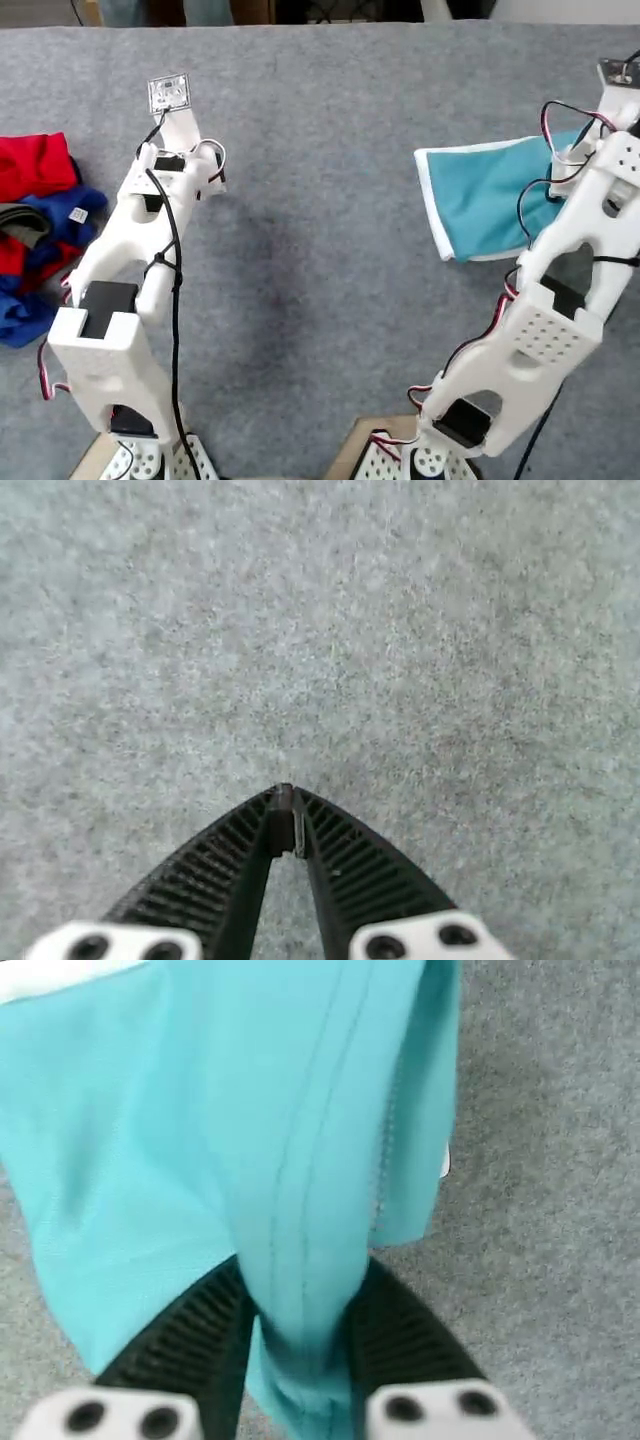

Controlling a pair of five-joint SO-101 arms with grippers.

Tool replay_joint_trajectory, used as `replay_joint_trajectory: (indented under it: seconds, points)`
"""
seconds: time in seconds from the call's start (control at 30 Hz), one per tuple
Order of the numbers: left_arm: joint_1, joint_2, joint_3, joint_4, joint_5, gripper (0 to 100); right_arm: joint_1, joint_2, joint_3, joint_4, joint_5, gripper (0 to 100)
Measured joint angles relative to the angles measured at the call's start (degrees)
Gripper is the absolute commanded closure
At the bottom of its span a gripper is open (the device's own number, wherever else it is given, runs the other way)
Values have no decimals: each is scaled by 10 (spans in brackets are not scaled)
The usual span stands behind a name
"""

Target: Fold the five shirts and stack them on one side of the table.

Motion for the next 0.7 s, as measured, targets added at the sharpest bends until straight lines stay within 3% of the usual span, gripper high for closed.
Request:
replay_joint_trajectory:
  seconds: [0.1,0.2,0.33,0.53,0.7]
  points:
    - [0,0,0,0,0,971,8,0,0,0,0,571]
    - [0,0,0,0,0,971,10,0,-9,8,-1,518]
    - [-11,0,-10,5,0,971,10,-1,-36,32,0,607]
    - [-33,-56,-22,50,-34,971,1,-1,-41,37,-1,991]
    - [-60,-127,-29,120,-77,971,-69,-1,18,11,-23,913]
